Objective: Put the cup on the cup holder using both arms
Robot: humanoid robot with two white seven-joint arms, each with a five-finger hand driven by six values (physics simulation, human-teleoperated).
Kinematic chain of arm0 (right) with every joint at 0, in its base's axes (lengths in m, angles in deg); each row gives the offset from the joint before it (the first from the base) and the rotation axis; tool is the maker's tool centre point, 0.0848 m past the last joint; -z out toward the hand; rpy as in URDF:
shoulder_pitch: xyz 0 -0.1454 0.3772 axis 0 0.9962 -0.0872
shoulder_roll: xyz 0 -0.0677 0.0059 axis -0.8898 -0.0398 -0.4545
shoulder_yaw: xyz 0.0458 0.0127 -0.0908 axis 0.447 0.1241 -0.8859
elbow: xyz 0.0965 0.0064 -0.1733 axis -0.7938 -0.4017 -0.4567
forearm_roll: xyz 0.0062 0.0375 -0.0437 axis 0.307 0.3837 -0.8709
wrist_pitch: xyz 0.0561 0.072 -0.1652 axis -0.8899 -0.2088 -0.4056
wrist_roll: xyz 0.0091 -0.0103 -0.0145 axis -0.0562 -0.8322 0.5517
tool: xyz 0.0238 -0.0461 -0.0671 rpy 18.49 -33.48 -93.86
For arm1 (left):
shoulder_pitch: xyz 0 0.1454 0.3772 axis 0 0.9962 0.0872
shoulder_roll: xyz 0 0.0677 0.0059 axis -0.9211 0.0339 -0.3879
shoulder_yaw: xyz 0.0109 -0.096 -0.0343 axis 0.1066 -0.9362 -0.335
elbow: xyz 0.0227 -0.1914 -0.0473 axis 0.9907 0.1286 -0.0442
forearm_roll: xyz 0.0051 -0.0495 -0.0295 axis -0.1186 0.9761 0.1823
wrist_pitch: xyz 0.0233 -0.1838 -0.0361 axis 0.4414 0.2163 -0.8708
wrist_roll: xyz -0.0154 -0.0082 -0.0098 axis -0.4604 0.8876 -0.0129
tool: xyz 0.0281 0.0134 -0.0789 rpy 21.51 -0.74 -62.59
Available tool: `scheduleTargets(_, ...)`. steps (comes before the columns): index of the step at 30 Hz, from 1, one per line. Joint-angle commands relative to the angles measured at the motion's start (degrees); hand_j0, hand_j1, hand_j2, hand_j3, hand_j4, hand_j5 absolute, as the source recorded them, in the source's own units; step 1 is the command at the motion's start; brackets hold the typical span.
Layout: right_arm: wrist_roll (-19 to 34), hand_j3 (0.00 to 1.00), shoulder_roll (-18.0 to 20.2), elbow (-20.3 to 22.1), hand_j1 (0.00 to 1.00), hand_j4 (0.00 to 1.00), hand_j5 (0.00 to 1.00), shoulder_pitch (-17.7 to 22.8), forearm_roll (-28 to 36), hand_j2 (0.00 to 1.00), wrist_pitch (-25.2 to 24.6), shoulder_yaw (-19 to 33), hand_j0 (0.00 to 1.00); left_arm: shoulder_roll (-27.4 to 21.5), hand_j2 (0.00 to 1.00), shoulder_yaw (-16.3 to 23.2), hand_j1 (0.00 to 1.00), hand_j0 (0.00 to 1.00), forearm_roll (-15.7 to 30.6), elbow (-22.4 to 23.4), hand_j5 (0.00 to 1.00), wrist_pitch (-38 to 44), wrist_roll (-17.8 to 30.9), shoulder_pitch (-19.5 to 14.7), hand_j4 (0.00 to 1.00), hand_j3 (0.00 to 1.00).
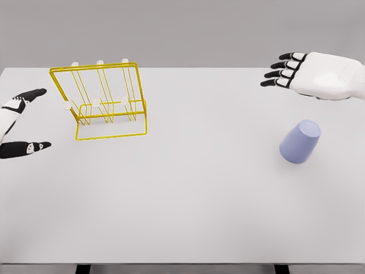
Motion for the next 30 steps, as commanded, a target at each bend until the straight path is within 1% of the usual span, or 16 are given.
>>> scheduleTargets(1,0.0,1.0,0.1,0.0,1.0,1.0,1.0,0.0,0.0,1.0,-0.1,0.0,1.0,-0.1,1.0,0.0,1.0,1.0,0.4,-0.1,1.0,0.0,-0.1,0.0,1.0,1.0)
scheduleTargets(4,0.0,1.0,0.2,0.0,1.0,1.0,1.0,-0.4,1.0,1.0,-0.1,0.0,1.0,-0.1,1.0,0.0,1.0,1.0,0.4,-0.1,1.0,0.0,-0.1,0.0,1.0,1.0)
scheduleTargets(6,0.0,1.0,1.2,-0.1,1.0,1.0,1.0,-1.6,2.2,1.0,-0.1,0.1,1.0,-0.1,1.0,0.0,1.0,1.0,0.4,-0.1,1.0,0.0,0.0,0.0,1.0,1.0)
scheduleTargets(8,0.0,1.0,3.0,-0.1,1.0,1.0,1.0,-2.8,5.8,1.0,-0.1,0.1,1.0,-0.1,1.0,0.0,1.0,1.0,0.3,-0.1,1.0,0.0,0.0,0.0,1.0,1.0)
scheduleTargets(9,0.0,1.0,4.6,-0.1,1.0,1.0,1.0,-3.2,7.7,1.0,-0.1,0.9,1.0,-0.1,1.0,0.0,1.0,1.0,0.3,-0.1,1.0,0.0,0.0,0.0,1.0,1.0)
scheduleTargets(10,0.0,1.0,5.9,0.0,1.0,1.0,1.0,-2.8,10.4,1.0,-0.1,-0.9,1.0,-0.1,1.0,0.1,1.0,1.0,0.4,-0.1,1.0,0.0,0.0,-0.1,1.0,1.0)
scheduleTargets(11,0.0,1.0,6.4,0.0,1.0,1.0,1.0,-2.9,10.5,1.0,-0.1,-3.5,1.0,-0.1,1.0,0.1,1.0,1.0,0.4,-0.1,1.0,0.0,0.0,-0.1,1.0,1.0)
scheduleTargets(13,0.0,0.99,11.3,-0.1,0.99,0.99,0.99,-3.0,11.4,0.99,-0.1,-4.1,0.99,-0.1,1.0,0.1,1.0,1.0,0.3,-0.3,1.0,0.0,0.0,0.0,1.0,1.0)
scheduleTargets(15,0.0,0.98,15.8,-0.3,0.98,0.98,0.98,-2.9,22.6,0.98,-0.1,-4.2,0.98,-0.1,1.0,0.1,1.0,1.0,0.4,-0.3,1.0,0.0,0.0,0.0,1.0,1.0)
scheduleTargets(17,0.0,0.98,16.4,-1.5,0.98,0.98,0.98,-2.7,30.5,0.98,-0.1,-4.3,0.98,-0.1,1.0,0.1,1.0,1.0,0.4,-0.3,1.0,0.0,0.0,0.0,1.0,1.0)
scheduleTargets(19,0.0,0.98,16.4,-4.8,0.98,0.98,0.98,-2.4,34.3,0.98,-0.1,-4.9,0.98,-0.1,1.0,0.1,1.0,1.0,0.4,-0.4,1.0,0.0,0.0,0.0,1.0,1.0)
scheduleTargets(21,0.0,1.0,16.5,-6.9,1.0,1.0,1.0,-0.5,34.6,1.0,-0.1,-5.2,1.0,-0.1,1.0,0.1,1.0,1.0,0.4,-0.4,1.0,0.0,0.0,0.0,1.0,1.0)
scheduleTargets(23,0.0,1.0,16.6,-7.8,1.0,1.0,1.0,1.4,34.4,1.0,-0.1,-5.5,1.0,-0.1,1.0,0.1,1.0,1.0,0.4,-0.4,1.0,0.0,0.0,0.0,1.0,1.0)
scheduleTargets(28,0.0,1.0,17.1,-8.0,1.0,1.0,1.0,3.3,33.6,1.0,-0.1,-6.9,1.0,-0.1,1.0,0.1,1.0,1.0,0.3,-0.4,1.0,0.0,0.0,0.0,1.0,1.0)
scheduleTargets(30,0.0,1.0,16.4,-9.5,1.0,1.0,1.0,3.4,33.4,1.0,-0.1,-8.3,1.0,-0.1,1.0,0.1,1.0,1.0,0.3,-0.4,1.0,0.0,0.0,0.0,1.0,1.0)
